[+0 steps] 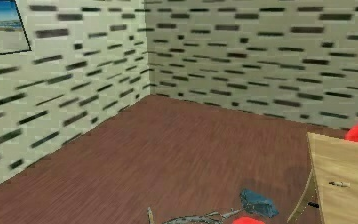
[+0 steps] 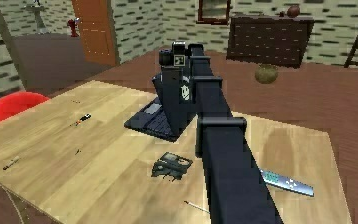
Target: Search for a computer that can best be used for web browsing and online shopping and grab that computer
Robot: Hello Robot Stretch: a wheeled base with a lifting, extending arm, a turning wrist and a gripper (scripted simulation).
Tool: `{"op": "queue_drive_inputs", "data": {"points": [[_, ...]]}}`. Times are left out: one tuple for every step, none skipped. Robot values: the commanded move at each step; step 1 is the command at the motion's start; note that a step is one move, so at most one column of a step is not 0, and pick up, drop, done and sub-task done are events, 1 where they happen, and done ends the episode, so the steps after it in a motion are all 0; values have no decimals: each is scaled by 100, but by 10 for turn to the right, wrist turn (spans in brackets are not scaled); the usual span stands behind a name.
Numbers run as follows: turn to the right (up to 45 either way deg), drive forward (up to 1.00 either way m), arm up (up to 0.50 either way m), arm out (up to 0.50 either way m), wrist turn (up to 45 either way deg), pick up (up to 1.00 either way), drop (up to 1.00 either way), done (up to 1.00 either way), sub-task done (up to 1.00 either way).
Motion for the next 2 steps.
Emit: {"op": "queue_drive_inputs", "data": {"points": [[0, 0, -28, 0, 0, 0, 0, 0, 0], [0, 0, 0, 0, 0, 100, 0, 0, 0]]}}
